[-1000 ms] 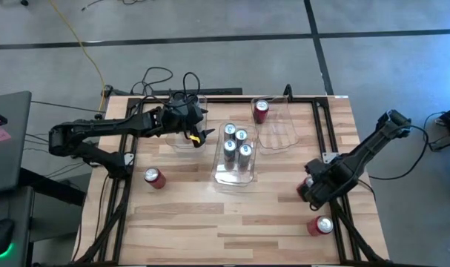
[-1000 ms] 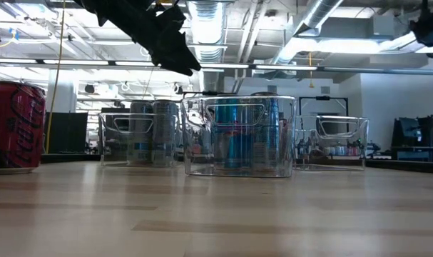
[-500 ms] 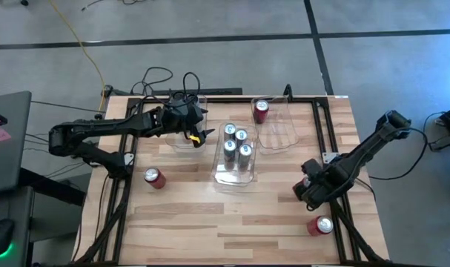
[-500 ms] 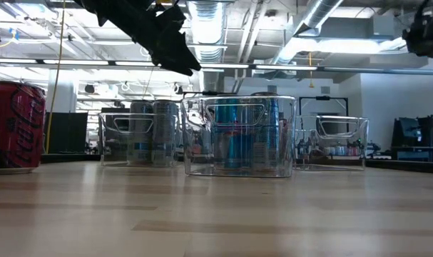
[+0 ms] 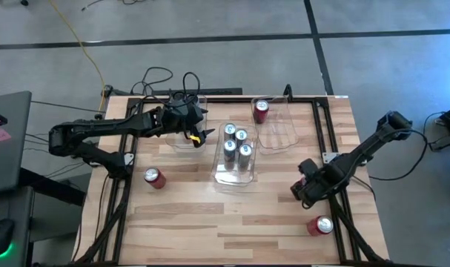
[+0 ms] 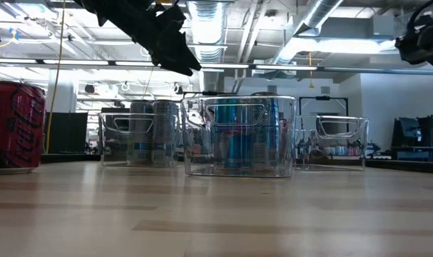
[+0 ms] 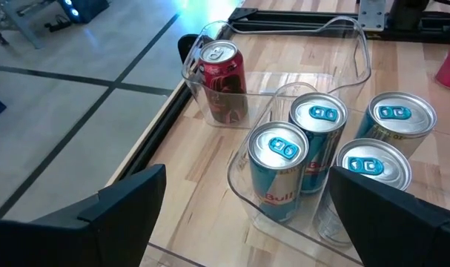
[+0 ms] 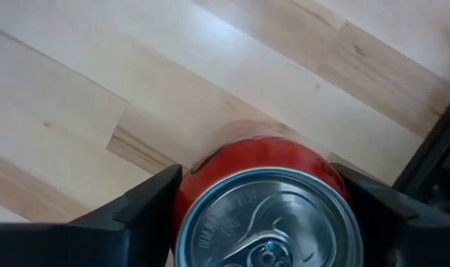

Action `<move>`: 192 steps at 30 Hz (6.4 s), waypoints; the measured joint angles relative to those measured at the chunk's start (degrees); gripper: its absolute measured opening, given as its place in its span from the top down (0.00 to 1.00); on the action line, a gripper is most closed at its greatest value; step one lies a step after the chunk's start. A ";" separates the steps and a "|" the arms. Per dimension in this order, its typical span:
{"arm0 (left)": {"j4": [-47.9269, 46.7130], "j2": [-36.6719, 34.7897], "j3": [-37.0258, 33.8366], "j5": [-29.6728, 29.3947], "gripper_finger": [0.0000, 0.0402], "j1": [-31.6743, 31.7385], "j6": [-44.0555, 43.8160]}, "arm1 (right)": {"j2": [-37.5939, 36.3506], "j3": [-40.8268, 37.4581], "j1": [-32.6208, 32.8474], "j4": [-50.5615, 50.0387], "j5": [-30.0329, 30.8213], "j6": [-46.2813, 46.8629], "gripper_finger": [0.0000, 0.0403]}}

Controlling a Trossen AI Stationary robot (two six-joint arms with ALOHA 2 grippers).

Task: Sort soda cans
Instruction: Put the red-black soda can into the right transparent bin

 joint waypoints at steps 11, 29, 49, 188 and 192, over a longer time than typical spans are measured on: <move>-0.04 0.00 0.00 0.00 0.07 0.00 0.01 | -0.02 0.06 -1.70 0.00 -0.15 -0.67 0.21; 0.98 0.00 0.00 0.02 0.07 0.00 0.02 | -0.02 13.96 -14.87 -1.09 3.35 -25.42 0.24; 1.07 0.00 0.00 0.02 0.07 0.00 0.83 | 0.09 38.96 -56.30 5.55 5.09 -70.98 0.24; 0.59 0.00 0.00 0.23 0.07 -3.51 2.92 | 10.79 15.84 -58.03 14.55 -3.12 -83.21 0.30; 5.57 0.53 0.00 6.58 0.07 -6.54 4.15 | 4.72 15.86 -50.86 14.73 -3.17 -83.46 0.30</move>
